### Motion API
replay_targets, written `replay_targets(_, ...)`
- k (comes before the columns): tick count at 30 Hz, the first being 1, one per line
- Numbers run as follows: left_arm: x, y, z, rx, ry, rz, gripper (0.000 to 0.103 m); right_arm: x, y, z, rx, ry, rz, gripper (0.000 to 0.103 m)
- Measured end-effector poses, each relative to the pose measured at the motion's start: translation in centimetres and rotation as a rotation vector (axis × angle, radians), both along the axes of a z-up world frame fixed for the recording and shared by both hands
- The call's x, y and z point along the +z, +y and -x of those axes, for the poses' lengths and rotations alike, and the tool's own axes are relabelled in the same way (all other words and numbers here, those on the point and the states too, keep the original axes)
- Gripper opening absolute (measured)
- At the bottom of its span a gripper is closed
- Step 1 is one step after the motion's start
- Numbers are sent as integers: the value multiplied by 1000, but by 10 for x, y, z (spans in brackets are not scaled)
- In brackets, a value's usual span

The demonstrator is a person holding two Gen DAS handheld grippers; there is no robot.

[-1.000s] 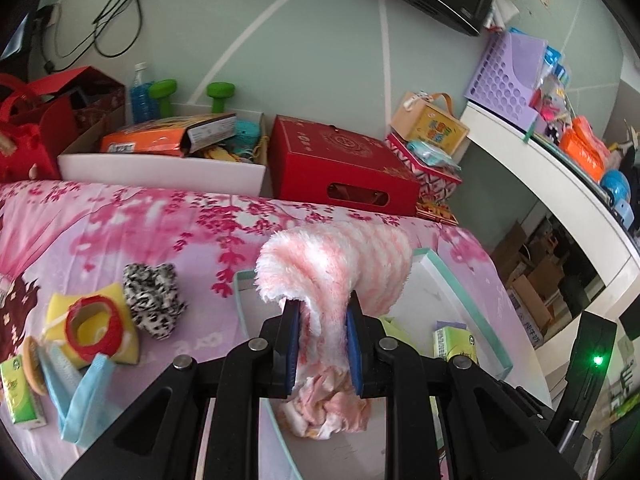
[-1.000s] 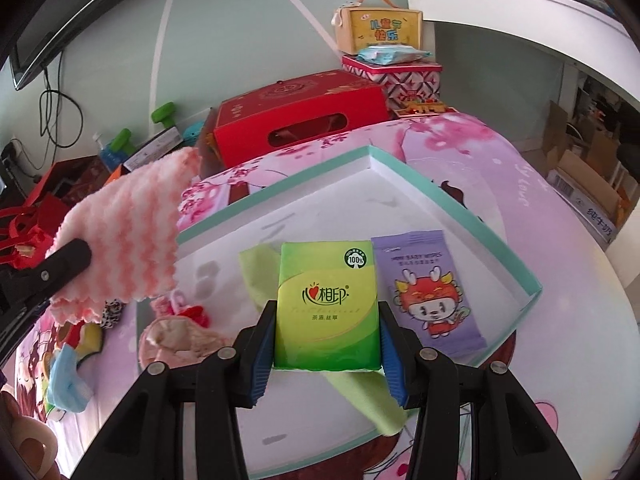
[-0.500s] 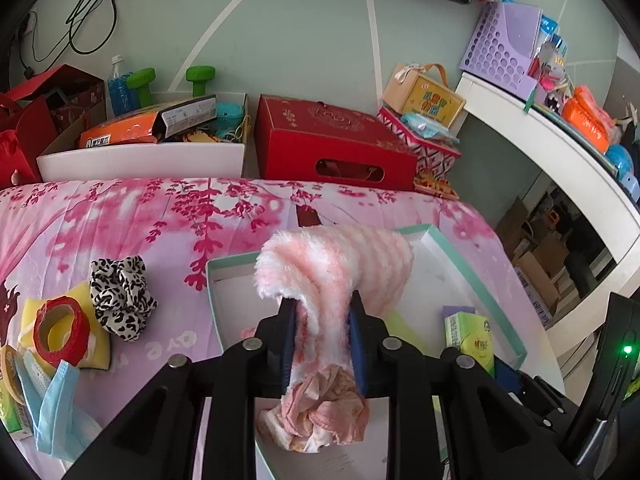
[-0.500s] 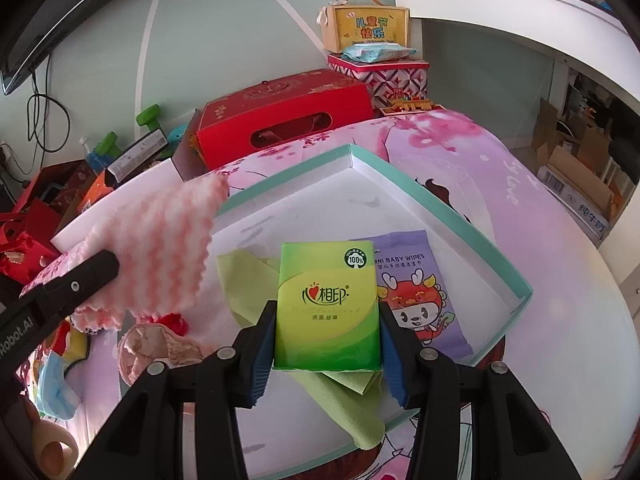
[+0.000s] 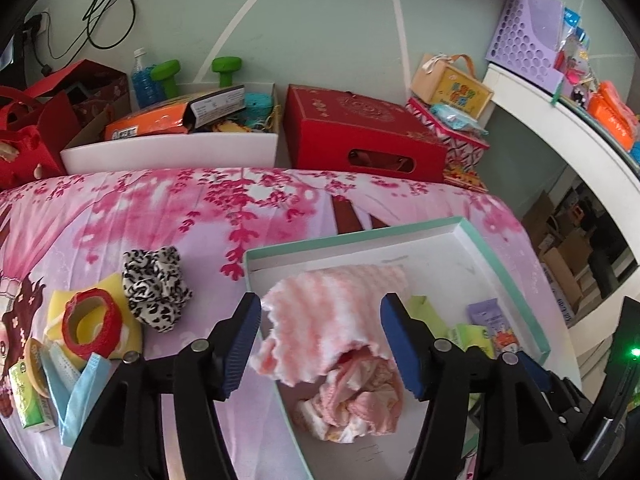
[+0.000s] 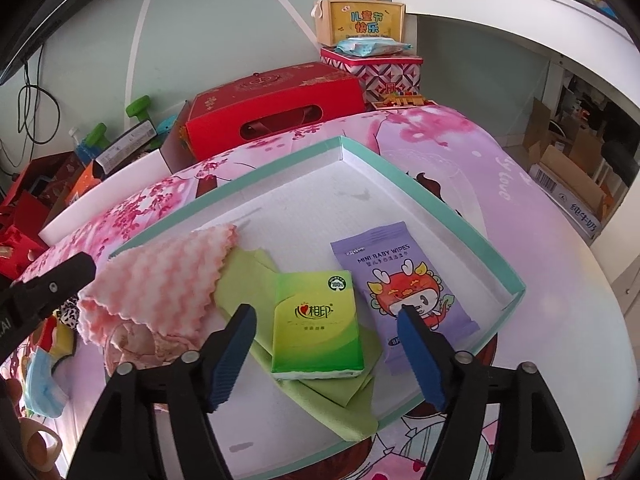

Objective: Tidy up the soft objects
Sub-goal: 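Carry both items over the white tray and open both grippers to release them, then move both tools back over the remaining pile beside the tray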

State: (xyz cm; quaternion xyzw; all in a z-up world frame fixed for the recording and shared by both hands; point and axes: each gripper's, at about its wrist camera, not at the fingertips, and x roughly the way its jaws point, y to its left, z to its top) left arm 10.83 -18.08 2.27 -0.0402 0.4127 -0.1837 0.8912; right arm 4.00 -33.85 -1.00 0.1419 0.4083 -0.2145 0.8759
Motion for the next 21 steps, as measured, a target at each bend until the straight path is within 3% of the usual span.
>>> replay_targets(2,-2,2,-1,11,9,-15,78,0,1,0,0,1,6,81)
replay_targets(5,-4,4,-3,26,16,-37,79,1,1,0,4,0,10,83)
replay_targets(8,-4,7,-3,46,12,-50,91,0,2,0,2,4,23,88)
replay_targets(13,-8,13,-6,81,33,-70,92,0,2,0,-1,5,29,102)
replay_targets(21,-15,26,-10,129,74,-97,92,3,2,0,-1,3,39,103)
